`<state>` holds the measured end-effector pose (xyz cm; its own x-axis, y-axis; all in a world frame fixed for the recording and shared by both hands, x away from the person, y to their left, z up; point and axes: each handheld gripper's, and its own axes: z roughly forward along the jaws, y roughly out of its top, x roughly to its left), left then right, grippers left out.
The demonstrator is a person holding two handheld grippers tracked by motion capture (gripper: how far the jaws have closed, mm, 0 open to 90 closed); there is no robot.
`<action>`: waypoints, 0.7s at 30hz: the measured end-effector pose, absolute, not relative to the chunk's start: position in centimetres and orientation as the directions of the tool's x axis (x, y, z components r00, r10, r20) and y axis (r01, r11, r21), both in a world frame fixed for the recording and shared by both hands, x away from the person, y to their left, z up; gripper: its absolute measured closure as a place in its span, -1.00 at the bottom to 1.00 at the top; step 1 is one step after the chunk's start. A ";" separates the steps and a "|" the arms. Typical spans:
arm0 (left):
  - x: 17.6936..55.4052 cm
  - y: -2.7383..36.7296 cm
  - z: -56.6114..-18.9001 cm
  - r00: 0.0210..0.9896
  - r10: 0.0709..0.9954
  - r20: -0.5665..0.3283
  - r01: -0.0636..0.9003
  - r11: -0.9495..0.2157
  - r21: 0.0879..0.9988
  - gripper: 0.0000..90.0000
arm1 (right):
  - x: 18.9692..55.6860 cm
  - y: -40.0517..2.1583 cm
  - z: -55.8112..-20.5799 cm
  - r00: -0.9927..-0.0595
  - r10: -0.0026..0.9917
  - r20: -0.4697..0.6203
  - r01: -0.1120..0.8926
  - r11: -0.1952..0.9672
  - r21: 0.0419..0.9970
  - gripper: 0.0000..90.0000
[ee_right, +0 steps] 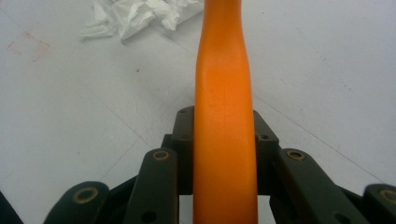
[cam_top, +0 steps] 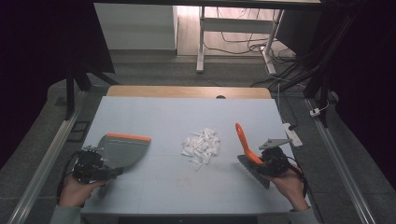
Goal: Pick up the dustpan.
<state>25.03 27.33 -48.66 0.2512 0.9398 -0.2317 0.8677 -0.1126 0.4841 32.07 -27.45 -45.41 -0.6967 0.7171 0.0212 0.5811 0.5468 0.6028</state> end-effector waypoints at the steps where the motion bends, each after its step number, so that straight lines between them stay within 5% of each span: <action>1: 25.0 27.4 -48.8 0.246 0.941 -0.233 0.871 -0.109 0.478 -0.70 | 32.1 -27.4 -45.4 -0.697 0.717 0.021 0.581 0.547 0.602 0.56; 21: 26.0 27.8 -51.6 0.188 0.941 -0.282 0.909 -0.058 0.412 -0.55 | 32.1 -27.3 -45.7 -0.697 0.716 0.020 0.584 0.552 0.596 0.57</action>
<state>25.98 27.79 -51.57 0.1879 0.9409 -0.2817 0.9093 -0.0582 0.4121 32.13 -27.30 -45.73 -0.6974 0.7164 0.0199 0.5836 0.5515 0.5960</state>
